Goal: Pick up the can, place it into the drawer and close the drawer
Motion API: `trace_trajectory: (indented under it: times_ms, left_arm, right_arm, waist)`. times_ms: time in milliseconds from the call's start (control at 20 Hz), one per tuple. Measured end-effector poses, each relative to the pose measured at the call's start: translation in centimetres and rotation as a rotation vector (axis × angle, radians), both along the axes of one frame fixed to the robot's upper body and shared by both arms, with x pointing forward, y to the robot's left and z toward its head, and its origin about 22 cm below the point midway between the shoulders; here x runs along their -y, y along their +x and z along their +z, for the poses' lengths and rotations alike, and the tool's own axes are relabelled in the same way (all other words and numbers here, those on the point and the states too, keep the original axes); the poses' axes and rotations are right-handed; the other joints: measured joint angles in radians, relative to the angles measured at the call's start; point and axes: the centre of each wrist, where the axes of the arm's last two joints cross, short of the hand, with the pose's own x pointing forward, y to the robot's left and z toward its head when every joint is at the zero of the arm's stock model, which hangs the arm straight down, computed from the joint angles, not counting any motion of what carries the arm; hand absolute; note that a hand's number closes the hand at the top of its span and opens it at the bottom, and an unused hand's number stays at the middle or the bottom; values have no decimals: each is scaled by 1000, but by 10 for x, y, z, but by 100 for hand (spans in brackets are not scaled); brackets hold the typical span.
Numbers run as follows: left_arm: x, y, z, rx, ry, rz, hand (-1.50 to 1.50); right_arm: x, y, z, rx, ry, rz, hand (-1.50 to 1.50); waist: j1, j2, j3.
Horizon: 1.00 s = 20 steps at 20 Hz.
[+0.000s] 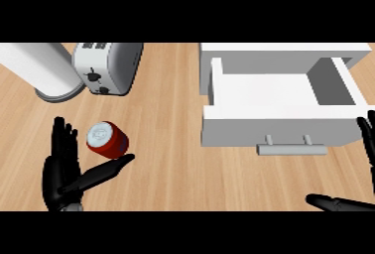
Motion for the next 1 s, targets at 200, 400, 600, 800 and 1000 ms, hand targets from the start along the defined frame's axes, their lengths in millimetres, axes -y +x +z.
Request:
trace_trajectory:
  times_ms: [200,400,600,800,1000]
  left_arm:
    - [3,0,-25,-15,4,27,-150]
    - [-5,4,-47,-25,-5,65,-150]
    - [-13,8,-68,-43,-13,75,-150]
    - [-17,11,-86,-58,-21,85,-150]
    - [-28,16,-108,-71,-27,91,-150]
  right_arm:
    - [3,-7,1,5,3,-15,-150]
    - [3,-8,8,12,6,-15,-150]
    - [7,-11,12,13,5,-14,-150]
    - [5,-13,13,14,1,-23,-150]
    - [14,-14,18,13,5,-28,-150]
  waist:
    - [-1,0,0]
    - [0,0,0]
    - [0,0,0]
    - [-1,0,0]
    - [-2,1,0]
